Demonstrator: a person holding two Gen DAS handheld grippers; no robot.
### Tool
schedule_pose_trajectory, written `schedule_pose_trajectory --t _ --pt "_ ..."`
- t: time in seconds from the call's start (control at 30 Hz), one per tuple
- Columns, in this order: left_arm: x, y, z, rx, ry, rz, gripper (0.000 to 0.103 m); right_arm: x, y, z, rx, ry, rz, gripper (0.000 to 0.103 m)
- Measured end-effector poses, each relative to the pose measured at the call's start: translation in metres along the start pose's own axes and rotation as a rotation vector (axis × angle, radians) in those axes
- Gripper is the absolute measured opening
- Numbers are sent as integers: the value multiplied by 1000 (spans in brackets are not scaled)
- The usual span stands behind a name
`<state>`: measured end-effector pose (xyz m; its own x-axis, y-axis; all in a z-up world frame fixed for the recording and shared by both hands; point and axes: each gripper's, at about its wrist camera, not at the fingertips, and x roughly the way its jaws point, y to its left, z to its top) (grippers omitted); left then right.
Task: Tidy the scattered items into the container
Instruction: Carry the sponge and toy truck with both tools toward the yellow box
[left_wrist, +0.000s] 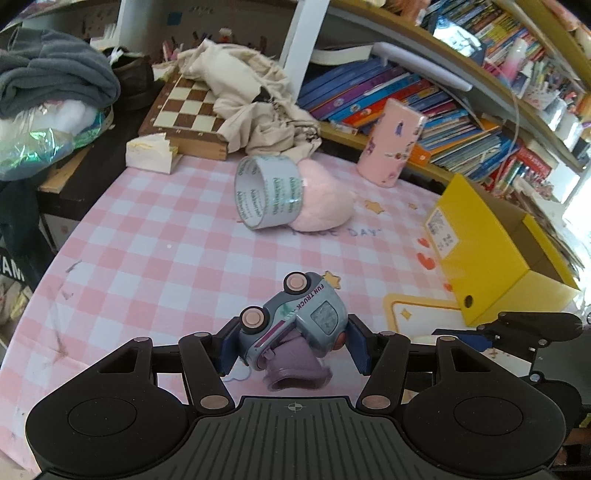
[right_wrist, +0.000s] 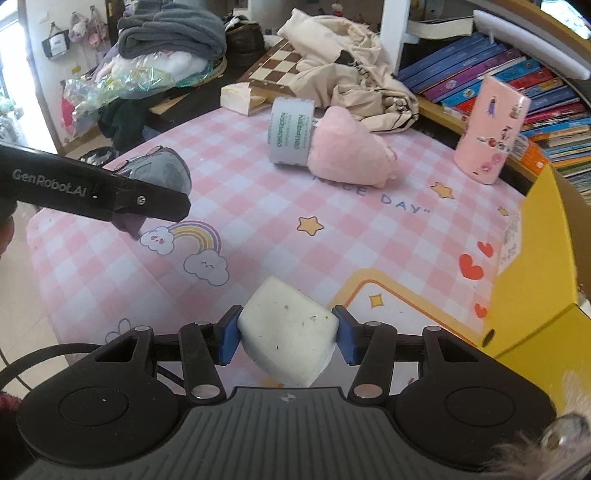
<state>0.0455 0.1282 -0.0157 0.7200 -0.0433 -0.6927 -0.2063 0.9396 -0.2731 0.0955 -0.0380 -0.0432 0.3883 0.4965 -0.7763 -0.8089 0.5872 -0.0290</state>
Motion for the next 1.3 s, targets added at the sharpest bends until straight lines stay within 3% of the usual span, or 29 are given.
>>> schedule_pose_trajectory --t 0.7,1.3 --pt "-45 -11 -20 39 -74 -59 58 -43 20 -18 21 -57 -64 47" --pt "-59 -24 -33 68 -78 -120 58 -68 29 -37 41 -58 -113 46"
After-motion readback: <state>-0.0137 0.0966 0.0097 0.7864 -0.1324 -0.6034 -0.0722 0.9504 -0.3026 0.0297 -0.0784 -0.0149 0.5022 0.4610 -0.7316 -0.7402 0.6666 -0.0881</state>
